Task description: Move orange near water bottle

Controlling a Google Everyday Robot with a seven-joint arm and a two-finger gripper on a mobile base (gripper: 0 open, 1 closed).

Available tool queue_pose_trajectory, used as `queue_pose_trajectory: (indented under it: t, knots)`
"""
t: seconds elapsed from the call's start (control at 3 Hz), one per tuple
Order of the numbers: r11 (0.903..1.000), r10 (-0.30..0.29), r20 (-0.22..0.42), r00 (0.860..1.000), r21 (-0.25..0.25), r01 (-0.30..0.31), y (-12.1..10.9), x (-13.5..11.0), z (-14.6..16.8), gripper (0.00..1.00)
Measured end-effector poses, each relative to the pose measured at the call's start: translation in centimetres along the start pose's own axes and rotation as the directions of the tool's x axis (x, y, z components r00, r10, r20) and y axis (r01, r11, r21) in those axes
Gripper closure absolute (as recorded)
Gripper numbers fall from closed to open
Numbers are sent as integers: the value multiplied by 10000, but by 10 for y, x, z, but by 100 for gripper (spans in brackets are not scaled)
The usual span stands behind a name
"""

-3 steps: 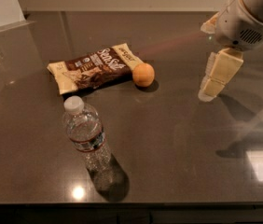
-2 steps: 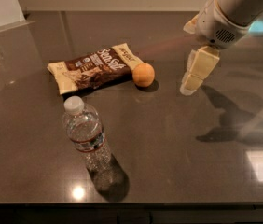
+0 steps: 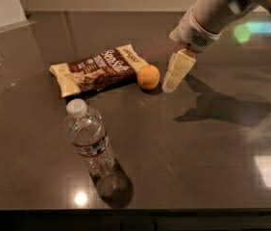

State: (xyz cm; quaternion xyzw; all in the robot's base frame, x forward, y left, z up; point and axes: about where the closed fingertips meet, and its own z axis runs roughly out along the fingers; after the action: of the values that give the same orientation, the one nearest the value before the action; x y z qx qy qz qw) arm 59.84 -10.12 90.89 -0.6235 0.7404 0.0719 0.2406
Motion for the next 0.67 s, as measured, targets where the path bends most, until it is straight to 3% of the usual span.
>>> queue_pose_trajectory:
  t: [0.67]
  knots:
    - [9976, 450, 52, 9990, -533, -447, -22, -6, 45, 0]
